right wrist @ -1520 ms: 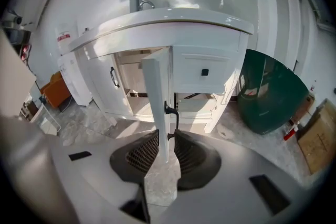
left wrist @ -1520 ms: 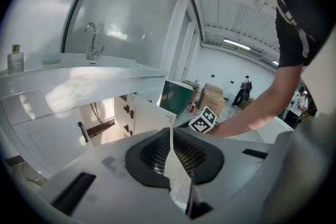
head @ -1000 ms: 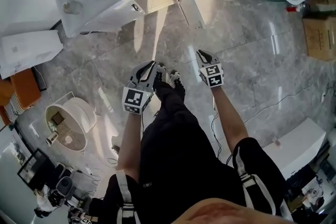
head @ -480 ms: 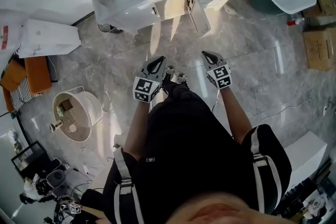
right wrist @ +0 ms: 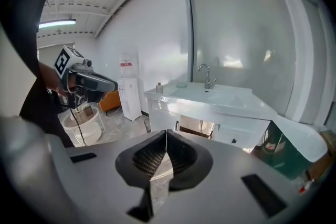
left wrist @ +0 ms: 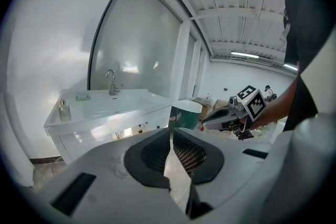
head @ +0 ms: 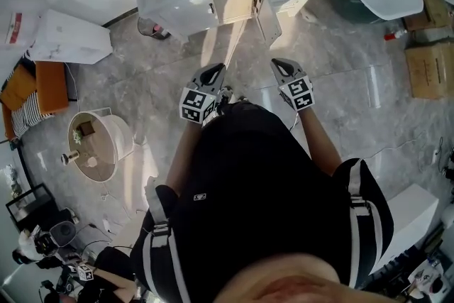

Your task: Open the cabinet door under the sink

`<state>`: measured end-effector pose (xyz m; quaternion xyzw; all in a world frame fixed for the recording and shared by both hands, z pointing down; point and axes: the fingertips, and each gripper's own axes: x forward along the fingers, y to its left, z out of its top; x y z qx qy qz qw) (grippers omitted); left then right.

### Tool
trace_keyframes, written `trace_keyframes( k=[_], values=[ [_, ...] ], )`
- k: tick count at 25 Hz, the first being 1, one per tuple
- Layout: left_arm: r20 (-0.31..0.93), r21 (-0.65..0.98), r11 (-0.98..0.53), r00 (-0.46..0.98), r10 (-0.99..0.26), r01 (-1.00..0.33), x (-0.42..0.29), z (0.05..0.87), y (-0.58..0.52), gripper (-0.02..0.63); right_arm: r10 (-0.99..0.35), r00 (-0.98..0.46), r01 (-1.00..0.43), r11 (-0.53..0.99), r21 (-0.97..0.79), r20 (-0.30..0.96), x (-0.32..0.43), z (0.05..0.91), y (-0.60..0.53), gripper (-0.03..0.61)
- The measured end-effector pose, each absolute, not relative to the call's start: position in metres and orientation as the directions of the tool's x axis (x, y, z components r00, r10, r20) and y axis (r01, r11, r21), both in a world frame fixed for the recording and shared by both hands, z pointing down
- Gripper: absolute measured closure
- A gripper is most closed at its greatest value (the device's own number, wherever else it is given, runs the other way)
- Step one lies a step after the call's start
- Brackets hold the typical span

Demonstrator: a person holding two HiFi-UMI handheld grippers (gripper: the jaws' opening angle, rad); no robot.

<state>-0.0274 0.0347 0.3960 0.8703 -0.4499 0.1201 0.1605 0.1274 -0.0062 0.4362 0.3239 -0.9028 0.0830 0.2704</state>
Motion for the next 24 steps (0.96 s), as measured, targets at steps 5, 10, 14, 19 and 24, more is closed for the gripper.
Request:
trace_keyframes(
  k=[5,10,14,19,24],
  values=[
    [0.342,0.174,-0.537,0.562,-0.753,-0.826,-0.024,0.388,0.035,0.586,-0.561,-0.644,-0.643,0.765,0.027,0.52,0.128,0.428,0.001,0.517],
    [0.333,0.185,-0.541,0.57,-0.751,-0.821,-0.009,0.387,0.031,0.586,-0.558,-0.641,-0.648,0.762,0.019,0.527,0.14,0.428,-0.001,0.517],
    [0.339,0.214,-0.532,0.573,-0.746,-0.819,-0.002,0.394,0.035,0.586,-0.548,-0.644,-0.64,0.768,0.016,0.533,0.144,0.43,0.0,0.517],
    [0.351,0.225,-0.537,0.582,-0.734,-0.813,0.003,0.399,0.038,0.586,-0.545,-0.64,-0.639,0.769,0.02,0.541,0.146,0.432,0.0,0.517],
    [0.353,0.222,-0.532,0.576,-0.737,-0.817,0.0,0.4,0.033,0.586,-0.541,-0.64,-0.636,0.771,0.019,0.546,0.147,0.436,0.003,0.517]
  ],
)
